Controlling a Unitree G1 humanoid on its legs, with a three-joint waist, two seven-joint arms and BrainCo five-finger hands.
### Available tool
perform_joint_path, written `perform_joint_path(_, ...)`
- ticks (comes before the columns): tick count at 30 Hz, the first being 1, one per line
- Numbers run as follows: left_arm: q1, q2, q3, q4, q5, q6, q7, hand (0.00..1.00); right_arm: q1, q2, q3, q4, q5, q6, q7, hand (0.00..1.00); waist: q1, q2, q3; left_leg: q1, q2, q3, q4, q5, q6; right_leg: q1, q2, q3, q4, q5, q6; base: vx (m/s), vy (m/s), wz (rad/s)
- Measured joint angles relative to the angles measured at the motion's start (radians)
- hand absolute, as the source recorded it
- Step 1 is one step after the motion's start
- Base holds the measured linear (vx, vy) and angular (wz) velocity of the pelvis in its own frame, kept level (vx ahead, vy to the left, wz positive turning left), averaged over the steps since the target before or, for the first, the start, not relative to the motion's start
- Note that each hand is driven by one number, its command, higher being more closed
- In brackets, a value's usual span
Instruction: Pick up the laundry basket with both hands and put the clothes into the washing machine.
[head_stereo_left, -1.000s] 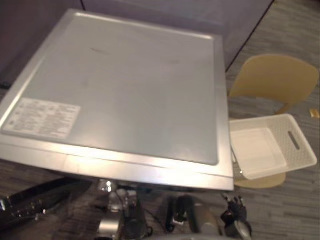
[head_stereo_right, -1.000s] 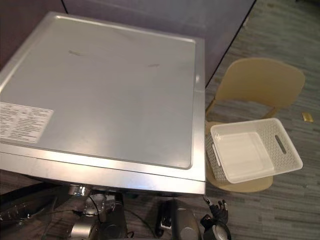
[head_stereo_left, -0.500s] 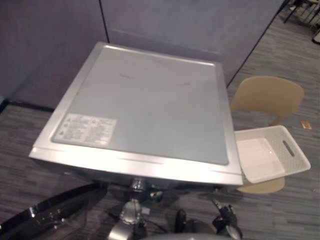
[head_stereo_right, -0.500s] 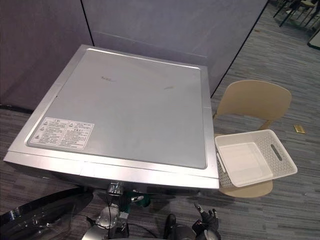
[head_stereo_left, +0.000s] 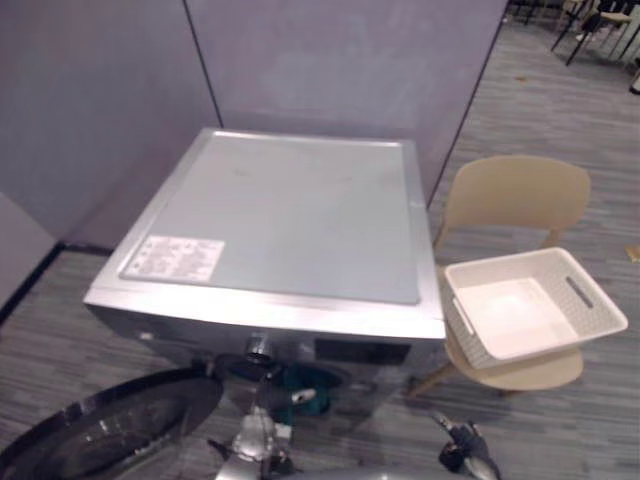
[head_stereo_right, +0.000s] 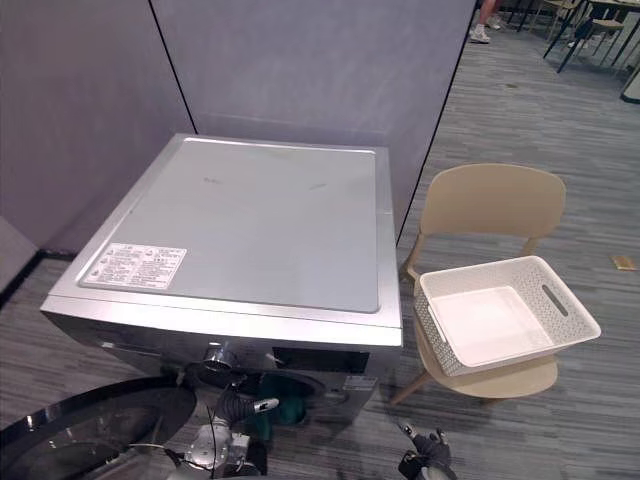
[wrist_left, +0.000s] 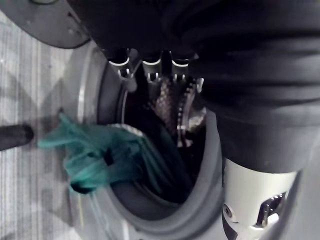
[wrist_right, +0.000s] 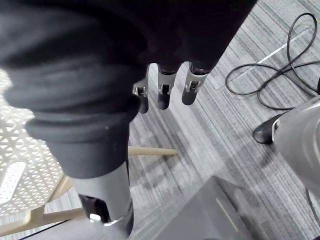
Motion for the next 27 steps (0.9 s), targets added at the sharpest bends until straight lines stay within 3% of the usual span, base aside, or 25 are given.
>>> perform_joint_path(1, -0.011, 0.001, 0.042, 0.075, -0.002, -0.014, -0.003, 0.00, 0.003, -0.002, 0.000, 0.024, -0.015, 0.002, 0.010, 0.00, 0.001, 0.017, -0.005, 0.002, 0.008, -0.001, 0.010, 0.002, -0.001, 0.004, 0.006, -0.004, 0.009, 0.000, -0.001, -0.15, -0.008, 0.15)
perform_joint_path(3, -0.014, 0.004, 0.063, 0.118, -0.014, -0.016, -0.003, 0.00, 0.001, -0.002, 0.000, 0.027, -0.027, 0.002, 0.018, 0.00, -0.003, 0.017, 0.012, -0.008, 0.014, -0.012, 0.031, 0.002, -0.002, 0.004, 0.012, -0.010, 0.018, 0.002, -0.005, -0.14, -0.018, 0.10)
perform_joint_path(5, 0.004, 0.004, 0.095, 0.134, -0.020, -0.015, -0.005, 0.00, 0.002, -0.006, -0.003, 0.032, -0.036, 0.001, 0.019, 0.00, -0.024, 0.037, 0.041, -0.021, 0.022, -0.033, 0.067, 0.001, -0.002, 0.009, 0.019, -0.025, 0.038, 0.001, -0.017, -0.22, -0.014, 0.21)
perform_joint_path(8, 0.046, -0.014, 0.128, 0.125, -0.022, -0.016, -0.019, 0.00, 0.015, -0.010, -0.049, 0.054, -0.038, 0.002, 0.019, 0.00, -0.023, 0.047, 0.056, -0.021, 0.026, -0.044, 0.053, -0.015, -0.015, 0.002, 0.020, -0.039, 0.068, -0.003, -0.024, -0.21, -0.011, 0.16)
perform_joint_path(9, 0.051, -0.014, 0.137, 0.117, -0.021, -0.016, -0.021, 0.00, 0.025, -0.003, -0.068, 0.054, -0.039, 0.002, 0.019, 0.00, -0.023, 0.027, 0.060, 0.000, 0.016, -0.040, 0.018, -0.032, -0.039, 0.002, -0.002, -0.036, 0.056, -0.003, -0.036, -0.17, -0.011, 0.16)
perform_joint_path(10, 0.051, -0.011, 0.147, 0.112, -0.019, -0.018, -0.023, 0.00, 0.027, 0.006, -0.072, 0.053, -0.039, 0.001, 0.019, 0.00, -0.023, 0.019, 0.061, -0.001, 0.009, -0.033, 0.026, -0.047, -0.033, -0.001, -0.016, -0.036, 0.053, -0.002, -0.038, -0.11, -0.002, -0.01)
perform_joint_path(11, 0.052, -0.016, 0.166, 0.102, -0.019, -0.019, -0.022, 0.00, 0.028, 0.007, -0.085, 0.053, -0.040, -0.001, 0.019, 0.00, -0.021, 0.013, 0.067, -0.021, -0.005, -0.031, 0.145, -0.063, -0.001, -0.007, -0.036, -0.035, 0.060, -0.001, -0.039, -0.08, 0.033, -0.17)
perform_joint_path(12, 0.058, -0.019, 0.168, 0.097, -0.020, -0.018, -0.022, 0.00, 0.037, 0.005, -0.091, 0.053, -0.041, -0.001, 0.019, 0.00, -0.022, 0.024, 0.068, -0.017, -0.003, -0.038, 0.234, -0.098, 0.022, -0.007, -0.034, -0.027, 0.070, -0.002, -0.034, -0.09, 0.051, -0.21)
perform_joint_path(13, 0.064, -0.022, 0.168, 0.090, -0.020, -0.019, -0.022, 0.00, 0.041, 0.004, -0.096, 0.048, -0.034, -0.002, 0.019, 0.00, -0.023, 0.037, 0.065, -0.004, 0.000, -0.045, 0.221, -0.136, 0.019, -0.007, -0.024, -0.024, 0.073, -0.001, -0.030, -0.08, 0.094, -0.04)
perform_joint_path(14, 0.062, -0.023, 0.165, 0.081, -0.020, -0.018, -0.022, 0.00, 0.034, 0.000, -0.102, 0.047, -0.037, -0.003, 0.019, 0.00, -0.047, 0.054, 0.069, 0.000, -0.006, -0.047, 0.195, -0.171, -0.004, -0.009, -0.022, -0.012, 0.073, 0.002, -0.018, -0.09, 0.097, 0.07)
perform_joint_path(17, 0.060, -0.023, 0.140, 0.035, -0.018, -0.019, -0.022, 0.00, 0.036, 0.025, -0.100, 0.048, -0.036, -0.003, 0.019, 0.00, -0.050, 0.015, 0.056, 0.043, -0.052, -0.026, 0.024, -0.143, -0.023, -0.019, -0.044, 0.011, 0.005, 0.017, 0.006, -0.04, 0.085, 0.04)
perform_joint_path(21, 0.027, -0.024, 0.052, 0.032, -0.006, -0.022, -0.023, 0.00, 0.021, 0.015, -0.089, 0.048, -0.034, -0.005, 0.016, 0.00, -0.055, 0.023, 0.057, 0.034, -0.083, -0.043, -0.077, -0.103, -0.027, -0.052, -0.054, 0.010, -0.039, 0.029, 0.026, 0.06, 0.066, 0.20)
perform_joint_path(24, 0.015, -0.022, 0.028, 0.035, 0.013, -0.026, -0.023, 0.00, -0.003, 0.012, -0.080, 0.045, -0.026, -0.008, 0.015, 0.00, -0.077, 0.036, 0.076, 0.001, -0.094, -0.048, -0.063, -0.103, -0.027, -0.072, -0.066, 0.006, -0.039, 0.029, 0.028, 0.07, 0.035, 0.10)
perform_joint_path(27, -0.041, 0.001, 0.003, 0.059, 0.021, -0.028, -0.019, 0.00, -0.024, 0.010, -0.057, 0.043, -0.025, -0.008, 0.014, 0.00, -0.076, 0.034, 0.108, -0.046, -0.090, -0.042, -0.006, -0.102, -0.025, -0.106, -0.066, 0.010, -0.018, 0.030, 0.029, 0.11, 0.003, -0.08)
